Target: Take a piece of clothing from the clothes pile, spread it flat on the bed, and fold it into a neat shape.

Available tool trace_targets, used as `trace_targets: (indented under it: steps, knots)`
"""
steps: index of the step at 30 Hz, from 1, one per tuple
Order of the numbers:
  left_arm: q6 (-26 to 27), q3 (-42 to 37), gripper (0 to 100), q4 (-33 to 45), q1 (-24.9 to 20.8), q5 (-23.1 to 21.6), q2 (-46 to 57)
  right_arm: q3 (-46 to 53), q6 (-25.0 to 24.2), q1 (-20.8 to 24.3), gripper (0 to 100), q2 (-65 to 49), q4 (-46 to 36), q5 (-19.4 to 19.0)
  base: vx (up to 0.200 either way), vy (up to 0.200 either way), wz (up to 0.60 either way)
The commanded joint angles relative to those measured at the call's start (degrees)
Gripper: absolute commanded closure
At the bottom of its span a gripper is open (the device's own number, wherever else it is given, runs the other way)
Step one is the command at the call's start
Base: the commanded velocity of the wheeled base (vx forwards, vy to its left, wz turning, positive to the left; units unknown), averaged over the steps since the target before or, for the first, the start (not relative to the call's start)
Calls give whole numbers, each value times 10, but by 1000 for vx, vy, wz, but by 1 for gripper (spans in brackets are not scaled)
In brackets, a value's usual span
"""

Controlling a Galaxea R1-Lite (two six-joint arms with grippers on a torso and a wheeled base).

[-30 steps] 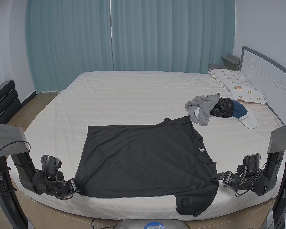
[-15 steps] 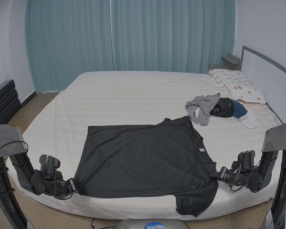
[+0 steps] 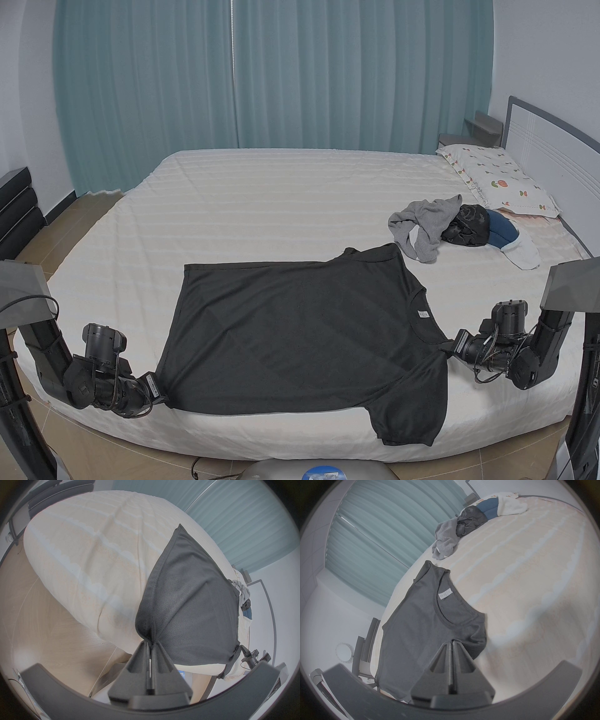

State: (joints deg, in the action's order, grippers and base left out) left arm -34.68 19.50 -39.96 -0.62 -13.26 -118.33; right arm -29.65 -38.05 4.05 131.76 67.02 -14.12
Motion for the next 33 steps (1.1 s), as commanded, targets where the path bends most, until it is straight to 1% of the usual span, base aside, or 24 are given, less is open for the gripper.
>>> trace_targets:
  steps: [1,5,9,10,15,19,20,21,22,23,25,27,30,33]
  knots:
    - [-1,1,100,0,-1,0,0,-33,0,2,100,21,3,4,0,0,0]
    - [-1,1,100,0,-1,0,-1,-58,0,3,100,43,5,31,0,0,0]
    - [-2,1,100,0,-1,0,-1,-55,1,6,100,50,5,30,0,0,0]
    - [-2,0,100,0,-1,0,-1,-54,1,6,0,51,5,30,0,0,0]
    - [-2,-2,100,1,-1,0,-1,-30,-4,-11,0,19,14,28,0,0,0]
    - [-3,-1,100,1,-1,0,-1,12,-26,-27,0,-14,41,14,0,0,0]
    - [-3,-1,100,1,-1,0,-1,40,-26,-33,0,-26,59,1,0,0,0]
    - [-3,-1,100,1,-1,0,-1,40,-26,-33,0,-26,59,1,0,0,0]
    - [-3,-2,100,1,-1,0,-1,93,-23,-34,0,-36,86,-25,0,0,0]
    - [-4,-2,100,1,-1,0,0,122,-20,-32,0,-37,97,-49,0,0,0]
    - [-6,-2,100,1,-1,0,0,138,-16,-31,0,-37,103,-64,0,0,0]
    - [-12,-2,100,1,-1,0,0,170,3,-31,0,-31,121,-88,0,0,0]
    - [-18,-1,100,0,-1,0,0,202,23,-31,0,-14,149,-106,0,0,0]
    - [-18,-1,100,0,0,0,2,214,25,-22,0,3,172,-108,0,0,0]
